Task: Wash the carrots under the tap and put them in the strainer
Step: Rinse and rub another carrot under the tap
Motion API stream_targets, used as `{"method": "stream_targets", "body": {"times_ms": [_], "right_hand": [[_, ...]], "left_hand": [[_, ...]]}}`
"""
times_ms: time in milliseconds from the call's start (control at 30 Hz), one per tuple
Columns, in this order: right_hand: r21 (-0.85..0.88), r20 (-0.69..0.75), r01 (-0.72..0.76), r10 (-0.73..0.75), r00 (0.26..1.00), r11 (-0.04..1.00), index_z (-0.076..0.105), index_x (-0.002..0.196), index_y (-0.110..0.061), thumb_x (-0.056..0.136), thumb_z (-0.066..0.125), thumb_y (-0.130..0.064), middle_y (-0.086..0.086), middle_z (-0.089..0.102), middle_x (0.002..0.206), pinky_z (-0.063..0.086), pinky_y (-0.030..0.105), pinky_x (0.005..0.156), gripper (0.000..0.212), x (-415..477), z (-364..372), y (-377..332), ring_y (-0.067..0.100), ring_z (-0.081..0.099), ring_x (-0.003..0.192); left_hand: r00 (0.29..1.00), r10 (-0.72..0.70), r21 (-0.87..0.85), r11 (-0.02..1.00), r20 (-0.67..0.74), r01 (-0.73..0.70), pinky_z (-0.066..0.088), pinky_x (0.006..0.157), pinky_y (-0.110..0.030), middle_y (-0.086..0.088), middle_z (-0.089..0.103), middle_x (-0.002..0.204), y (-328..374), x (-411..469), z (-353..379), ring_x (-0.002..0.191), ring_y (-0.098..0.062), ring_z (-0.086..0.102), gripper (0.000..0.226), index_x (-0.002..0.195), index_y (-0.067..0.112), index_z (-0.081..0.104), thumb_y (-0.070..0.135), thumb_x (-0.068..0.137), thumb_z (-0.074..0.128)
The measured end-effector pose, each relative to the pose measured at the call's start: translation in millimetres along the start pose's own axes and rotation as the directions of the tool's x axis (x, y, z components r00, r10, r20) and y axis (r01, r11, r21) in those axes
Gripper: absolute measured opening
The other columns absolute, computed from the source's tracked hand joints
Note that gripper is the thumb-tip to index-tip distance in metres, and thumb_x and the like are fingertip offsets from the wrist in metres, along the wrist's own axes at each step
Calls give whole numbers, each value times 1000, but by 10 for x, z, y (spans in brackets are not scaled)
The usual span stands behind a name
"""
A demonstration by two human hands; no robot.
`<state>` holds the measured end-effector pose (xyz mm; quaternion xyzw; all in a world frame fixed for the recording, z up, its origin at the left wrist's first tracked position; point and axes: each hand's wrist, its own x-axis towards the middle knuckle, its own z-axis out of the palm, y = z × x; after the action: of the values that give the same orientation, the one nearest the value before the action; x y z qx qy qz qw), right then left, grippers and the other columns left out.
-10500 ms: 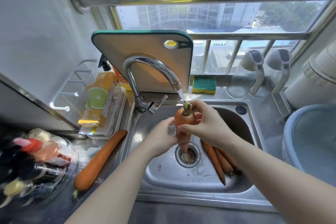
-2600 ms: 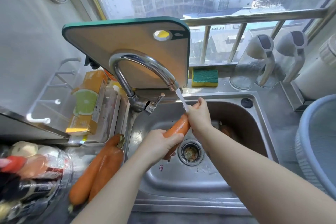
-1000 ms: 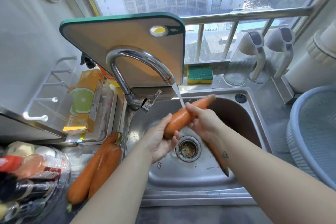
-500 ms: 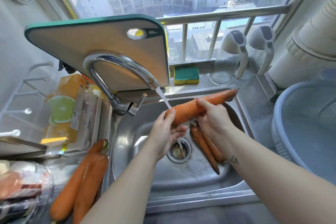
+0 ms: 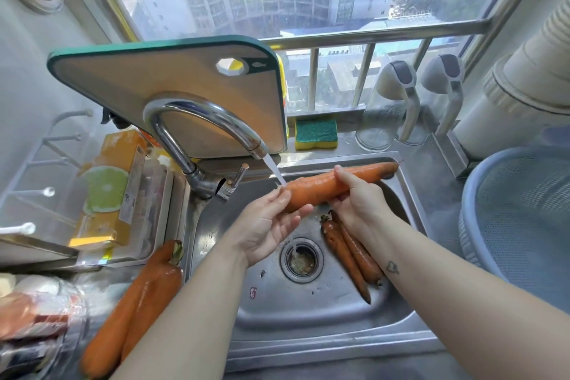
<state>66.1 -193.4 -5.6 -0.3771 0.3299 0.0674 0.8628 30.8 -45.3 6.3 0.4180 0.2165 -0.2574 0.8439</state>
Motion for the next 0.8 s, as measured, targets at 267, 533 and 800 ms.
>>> {"method": "stream_targets", "body": {"times_ms": [267, 533, 800], "right_hand": [[2, 34, 48, -48, 998, 999, 52, 110, 6, 90, 60, 0, 18, 61, 102, 55, 34, 71, 23, -35, 80, 11, 22, 64, 86], [-22, 36, -4, 5, 999, 1000, 53, 94, 4, 89, 60, -1, 20, 62, 103, 54, 38, 78, 10, -69, 92, 30, 28, 63, 94], [-14, 47, -49, 49, 998, 999, 51, 96, 5, 89, 60, -2, 23, 62, 105, 54, 39, 80, 13, -85, 108, 18, 29, 64, 93]], "left_hand": [[979, 187, 295, 943, -83, -155, 51, 52, -16, -4, 66, 91, -71, 18, 90, 65, -8, 69, 24, 116, 12, 55, 21, 93, 57], [991, 100, 90, 992, -91, -92, 56, 54, -22, -13, 69, 87, 11, -54, 31, 64, -17, 71, 15, 106, 14, 60, 22, 96, 51], [997, 67, 52, 996, -32, -65, 59, 65, -29, -18, 71, 92, 82, -95, -44, 70, -24, 72, 20, 113, 10, 58, 7, 93, 54]]}}
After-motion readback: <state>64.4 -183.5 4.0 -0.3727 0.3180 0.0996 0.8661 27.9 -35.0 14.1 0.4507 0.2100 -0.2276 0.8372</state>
